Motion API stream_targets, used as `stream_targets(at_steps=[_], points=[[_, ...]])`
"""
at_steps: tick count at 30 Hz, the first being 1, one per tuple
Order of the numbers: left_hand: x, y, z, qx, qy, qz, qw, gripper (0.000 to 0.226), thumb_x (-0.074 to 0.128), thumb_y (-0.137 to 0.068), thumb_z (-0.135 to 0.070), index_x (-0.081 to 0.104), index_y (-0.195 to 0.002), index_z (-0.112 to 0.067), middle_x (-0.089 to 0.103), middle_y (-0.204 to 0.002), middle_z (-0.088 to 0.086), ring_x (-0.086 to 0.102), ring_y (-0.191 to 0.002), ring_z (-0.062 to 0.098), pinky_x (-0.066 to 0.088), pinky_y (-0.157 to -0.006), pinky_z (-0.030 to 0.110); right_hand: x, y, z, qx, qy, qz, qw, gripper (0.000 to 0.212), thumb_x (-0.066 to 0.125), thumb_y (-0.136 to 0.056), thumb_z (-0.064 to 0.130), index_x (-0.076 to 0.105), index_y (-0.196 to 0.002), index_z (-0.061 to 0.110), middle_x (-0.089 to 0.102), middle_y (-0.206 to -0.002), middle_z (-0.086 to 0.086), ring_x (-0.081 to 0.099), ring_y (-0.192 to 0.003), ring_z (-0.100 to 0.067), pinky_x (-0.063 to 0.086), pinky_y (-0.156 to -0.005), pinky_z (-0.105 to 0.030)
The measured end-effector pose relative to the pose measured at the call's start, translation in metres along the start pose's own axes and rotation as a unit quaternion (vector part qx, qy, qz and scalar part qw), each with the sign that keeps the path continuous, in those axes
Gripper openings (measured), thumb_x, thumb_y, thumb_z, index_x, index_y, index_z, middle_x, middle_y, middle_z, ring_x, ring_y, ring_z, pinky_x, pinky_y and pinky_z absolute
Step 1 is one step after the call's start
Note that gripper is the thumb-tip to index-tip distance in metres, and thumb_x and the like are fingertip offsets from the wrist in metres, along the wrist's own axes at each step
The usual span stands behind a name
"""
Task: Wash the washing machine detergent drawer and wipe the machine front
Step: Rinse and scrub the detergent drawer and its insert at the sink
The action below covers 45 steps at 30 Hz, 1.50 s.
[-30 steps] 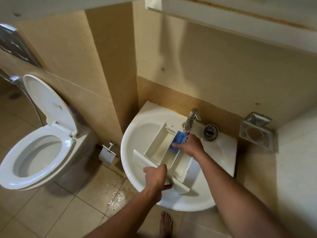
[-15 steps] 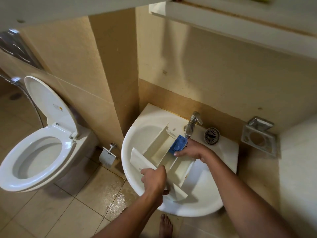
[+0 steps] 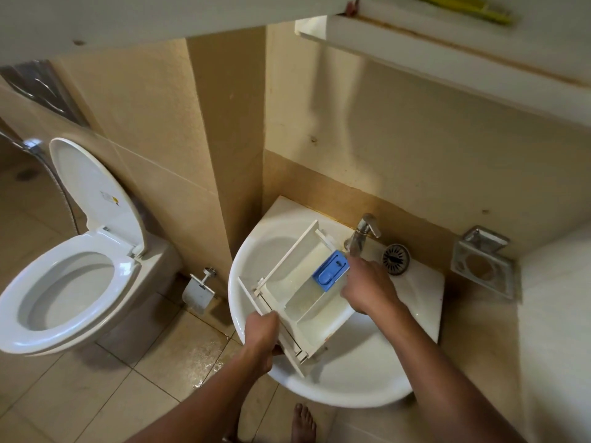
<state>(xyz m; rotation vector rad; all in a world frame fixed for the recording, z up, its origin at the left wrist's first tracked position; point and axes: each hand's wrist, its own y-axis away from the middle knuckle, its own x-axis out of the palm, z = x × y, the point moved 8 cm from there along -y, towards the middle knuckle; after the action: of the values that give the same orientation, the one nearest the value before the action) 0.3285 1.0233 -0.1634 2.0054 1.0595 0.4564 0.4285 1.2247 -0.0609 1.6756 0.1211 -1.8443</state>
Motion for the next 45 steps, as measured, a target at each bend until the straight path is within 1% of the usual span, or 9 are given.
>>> stream_targets(at_steps=[8, 12, 14, 19, 22, 26, 32, 41, 45], points=[[0.030, -0.022, 0.006, -0.076, 0.058, 0.113, 0.989, 0.013, 0.058, -0.099, -0.010, 0.062, -0.110, -0.003, 0.071, -0.101, 0.021, 0.068, -0.087, 0.036, 0.058, -0.066, 0.044, -0.069, 0.033, 0.014, -0.008, -0.001, -0.059, 0.998, 0.025, 0.062, -0.088, 0.024, 0.065, -0.113, 0.022, 0.070, -0.108, -0.001, 0.064, -0.096, -0.023, 0.048, -0.070, -0.029], [0.048, -0.033, 0.010, -0.117, 0.121, 0.152, 0.974, 0.015, 0.053, -0.103, -0.010, 0.064, -0.111, -0.003, 0.072, -0.104, 0.018, 0.068, -0.092, 0.034, 0.057, -0.077, 0.050, -0.106, 0.052, 0.016, -0.004, -0.106, -0.183, 0.977, 0.063, 0.072, -0.084, 0.041, 0.051, -0.140, 0.022, 0.062, -0.126, 0.000, 0.057, -0.118, -0.024, 0.047, -0.092, -0.036], [0.059, -0.038, 0.011, -0.120, 0.144, 0.178, 0.966, 0.021, 0.048, -0.105, -0.010, 0.066, -0.115, -0.006, 0.072, -0.109, 0.018, 0.068, -0.098, 0.035, 0.055, -0.088, 0.053, -0.093, 0.052, 0.013, 0.032, -0.185, -0.116, 0.975, 0.087, 0.076, -0.077, 0.054, 0.038, -0.150, 0.024, 0.049, -0.140, 0.002, 0.047, -0.132, -0.024, 0.042, -0.103, -0.039], [0.083, -0.040, 0.010, -0.125, 0.176, 0.212, 0.953, 0.020, 0.052, -0.103, -0.009, 0.063, -0.118, -0.003, 0.074, -0.104, 0.018, 0.072, -0.089, 0.032, 0.062, -0.066, 0.047, -0.050, 0.052, 0.029, 0.041, -0.408, 0.030, 0.911, 0.029, 0.075, -0.083, 0.041, 0.071, -0.110, 0.028, 0.077, -0.100, 0.010, 0.073, -0.093, -0.013, 0.056, -0.093, -0.048], [0.093, -0.037, 0.008, -0.116, 0.166, 0.207, 0.957, 0.019, 0.056, -0.101, -0.008, 0.060, -0.119, -0.004, 0.071, -0.109, 0.019, 0.069, -0.094, 0.034, 0.061, -0.069, 0.049, -0.050, 0.056, 0.037, 0.016, -0.368, 0.018, 0.930, 0.036, 0.075, -0.084, 0.031, 0.066, -0.119, 0.026, 0.074, -0.105, 0.007, 0.071, -0.096, -0.012, 0.056, -0.092, -0.045], [0.099, -0.036, 0.007, -0.097, 0.145, 0.220, 0.960, 0.027, 0.049, -0.101, 0.004, 0.058, -0.126, -0.002, 0.068, -0.120, 0.024, 0.067, -0.107, 0.043, 0.053, -0.092, 0.061, -0.041, 0.063, 0.045, -0.010, -0.267, 0.025, 0.963, 0.099, 0.081, -0.072, 0.022, 0.026, -0.153, 0.037, 0.053, -0.139, 0.001, 0.055, -0.121, -0.020, 0.049, -0.101, -0.039], [0.084, -0.032, 0.012, -0.122, -0.002, 0.224, 0.967, 0.014, 0.049, -0.103, -0.014, 0.056, -0.114, -0.009, 0.062, -0.101, 0.011, 0.059, -0.092, 0.027, 0.048, -0.088, 0.044, -0.038, 0.060, 0.009, -0.011, -0.260, 0.025, 0.965, 0.096, 0.067, -0.076, -0.004, 0.028, -0.148, 0.046, 0.058, -0.125, -0.002, 0.064, -0.088, -0.014, 0.047, -0.057, -0.016], [0.067, -0.061, -0.009, -0.140, 0.166, 0.250, 0.944, 0.045, 0.028, -0.102, -0.018, 0.044, -0.137, 0.006, 0.055, -0.127, 0.031, 0.060, -0.109, 0.052, 0.059, -0.073, 0.063, 0.001, 0.097, -0.022, -0.145, -0.164, -0.010, 0.976, 0.101, 0.059, -0.081, -0.006, 0.022, -0.143, 0.065, 0.036, -0.146, 0.033, 0.044, -0.125, 0.012, 0.032, -0.095, 0.001], [0.070, -0.059, -0.018, -0.213, 0.182, 0.291, 0.915, 0.078, 0.040, -0.101, -0.051, 0.036, -0.138, 0.017, 0.062, -0.119, 0.035, 0.065, -0.104, 0.047, 0.061, -0.070, 0.056, 0.029, 0.113, -0.030, -0.207, -0.078, -0.097, 0.970, 0.110, 0.060, -0.072, -0.014, 0.019, -0.153, 0.047, 0.023, -0.159, 0.024, 0.033, -0.142, 0.001, 0.038, -0.110, -0.019]])
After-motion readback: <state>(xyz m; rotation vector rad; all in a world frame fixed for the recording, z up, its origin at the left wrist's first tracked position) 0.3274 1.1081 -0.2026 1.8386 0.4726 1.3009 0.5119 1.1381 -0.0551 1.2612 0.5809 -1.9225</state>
